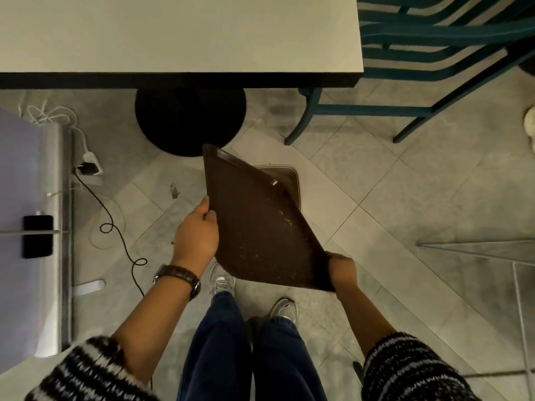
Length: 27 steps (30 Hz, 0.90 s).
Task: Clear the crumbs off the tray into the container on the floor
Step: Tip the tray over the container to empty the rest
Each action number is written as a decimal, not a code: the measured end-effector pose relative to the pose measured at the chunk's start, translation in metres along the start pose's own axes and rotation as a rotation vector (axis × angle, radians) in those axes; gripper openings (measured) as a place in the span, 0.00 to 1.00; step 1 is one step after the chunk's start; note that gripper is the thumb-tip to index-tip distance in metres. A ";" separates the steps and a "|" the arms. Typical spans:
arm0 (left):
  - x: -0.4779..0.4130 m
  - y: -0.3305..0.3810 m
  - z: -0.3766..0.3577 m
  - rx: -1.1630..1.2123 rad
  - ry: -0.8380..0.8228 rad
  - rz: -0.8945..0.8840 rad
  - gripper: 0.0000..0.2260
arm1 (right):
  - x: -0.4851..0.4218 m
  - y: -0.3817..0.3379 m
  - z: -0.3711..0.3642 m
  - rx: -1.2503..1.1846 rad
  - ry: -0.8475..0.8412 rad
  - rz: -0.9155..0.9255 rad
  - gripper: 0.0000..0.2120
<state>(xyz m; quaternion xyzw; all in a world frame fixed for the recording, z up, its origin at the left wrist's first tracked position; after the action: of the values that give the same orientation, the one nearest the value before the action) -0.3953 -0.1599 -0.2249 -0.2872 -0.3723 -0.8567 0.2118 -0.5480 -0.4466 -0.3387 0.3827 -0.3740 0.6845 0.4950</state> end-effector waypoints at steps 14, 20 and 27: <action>-0.018 -0.015 -0.022 -0.019 -0.051 0.084 0.20 | -0.008 -0.003 0.000 0.325 -0.092 0.016 0.13; -0.020 -0.015 -0.015 0.021 -0.056 0.111 0.20 | 0.008 -0.013 0.004 0.566 -0.125 0.084 0.13; 0.029 -0.015 0.028 0.101 -0.117 0.077 0.19 | 0.063 -0.013 0.034 0.280 -0.029 0.132 0.14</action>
<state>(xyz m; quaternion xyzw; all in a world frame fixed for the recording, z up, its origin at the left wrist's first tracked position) -0.4157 -0.1334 -0.1981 -0.3396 -0.4157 -0.8098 0.2368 -0.5440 -0.4495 -0.2656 0.4325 -0.3064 0.7555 0.3850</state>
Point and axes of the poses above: each hand's wrist, its own x-axis away from the middle knuckle, its own z-axis out of the back of the hand, y = z × x, the point moved 8 cm from there along -x, towards the middle knuckle, and after that the axes turned 4 degrees about -y, right-handed, at the moved point
